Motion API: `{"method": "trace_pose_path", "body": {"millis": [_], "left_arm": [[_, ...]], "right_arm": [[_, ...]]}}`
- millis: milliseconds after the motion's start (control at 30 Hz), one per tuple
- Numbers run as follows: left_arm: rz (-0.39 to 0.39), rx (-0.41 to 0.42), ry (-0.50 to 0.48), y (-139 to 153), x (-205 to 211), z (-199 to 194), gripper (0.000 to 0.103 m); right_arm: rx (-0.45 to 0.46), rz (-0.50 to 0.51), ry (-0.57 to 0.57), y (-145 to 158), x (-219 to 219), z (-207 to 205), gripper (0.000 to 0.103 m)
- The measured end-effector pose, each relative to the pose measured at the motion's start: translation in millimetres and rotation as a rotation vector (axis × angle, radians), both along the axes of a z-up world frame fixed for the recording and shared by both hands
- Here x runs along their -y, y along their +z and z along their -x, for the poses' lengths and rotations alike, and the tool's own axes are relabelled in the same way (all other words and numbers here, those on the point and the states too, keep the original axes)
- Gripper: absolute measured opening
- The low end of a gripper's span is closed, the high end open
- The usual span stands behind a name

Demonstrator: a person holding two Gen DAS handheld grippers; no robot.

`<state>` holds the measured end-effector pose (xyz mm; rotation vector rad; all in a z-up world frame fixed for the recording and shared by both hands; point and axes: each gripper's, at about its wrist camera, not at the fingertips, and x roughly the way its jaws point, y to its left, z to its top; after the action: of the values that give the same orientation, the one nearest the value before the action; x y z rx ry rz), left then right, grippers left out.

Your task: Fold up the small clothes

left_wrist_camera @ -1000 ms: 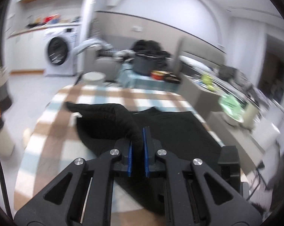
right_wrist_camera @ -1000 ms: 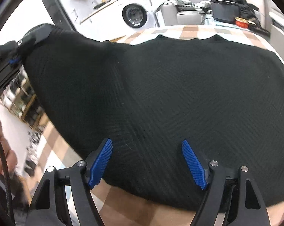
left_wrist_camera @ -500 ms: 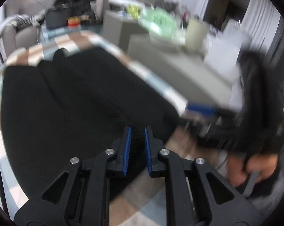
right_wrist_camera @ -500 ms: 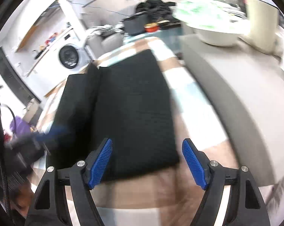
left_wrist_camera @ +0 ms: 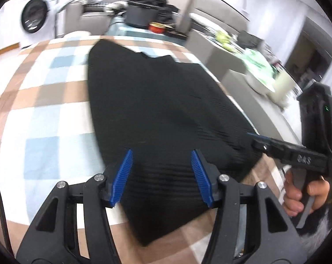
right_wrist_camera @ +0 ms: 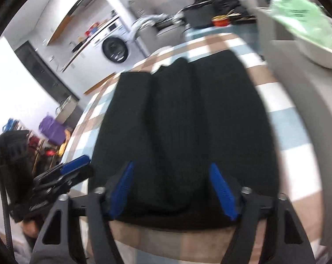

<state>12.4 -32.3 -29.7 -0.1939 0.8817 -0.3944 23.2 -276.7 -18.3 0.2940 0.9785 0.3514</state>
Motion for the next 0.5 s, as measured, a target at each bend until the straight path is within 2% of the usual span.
{"method": "trace_pose_path", "body": {"millis": [133, 167, 200, 233, 267, 300, 333, 433, 500], "left_arm": [[0.011, -0.023, 0.045, -9.8, -22.2, -11.7, 0.053], [0.011, -0.023, 0.051, -10.7, -26.6, -11.0, 0.053], [0.008, -0.019, 0.059, -10.4, -29.9, -9.2, 0.053], [0.004, -0.016, 0.066, -10.9, -32.3, -11.3, 0.053], [0.004, -0.013, 0.071, -10.4, -37.3, -8.5, 0.053], [0.005, -0.012, 0.077, -11.6, -38.3, -10.0, 0.053], [0.01, -0.01, 0.087, -10.7, -43.4, -6.6, 0.053], [0.022, -0.006, 0.108, -7.2, -53.3, -2.4, 0.053], [0.02, -0.004, 0.113, -8.0, -52.8, -5.6, 0.053]], "right_arm": [[-0.009, -0.027, 0.123, -12.0, -33.1, -16.4, 0.06], [-0.027, -0.012, 0.131, -18.6, -40.7, -21.8, 0.06], [-0.063, 0.015, 0.132, -29.2, -46.7, -31.0, 0.055], [-0.089, 0.019, 0.129, -36.5, -47.6, -35.8, 0.043], [-0.074, 0.021, 0.122, -35.6, -46.4, -37.1, 0.038], [-0.076, 0.015, 0.136, -33.2, -47.9, -39.1, 0.013], [-0.072, -0.02, 0.138, -27.5, -46.7, -38.8, 0.009], [0.09, -0.023, 0.124, 13.3, -41.3, -20.1, 0.008], [0.123, 0.017, 0.096, 27.4, -34.9, -7.0, 0.008]]}}
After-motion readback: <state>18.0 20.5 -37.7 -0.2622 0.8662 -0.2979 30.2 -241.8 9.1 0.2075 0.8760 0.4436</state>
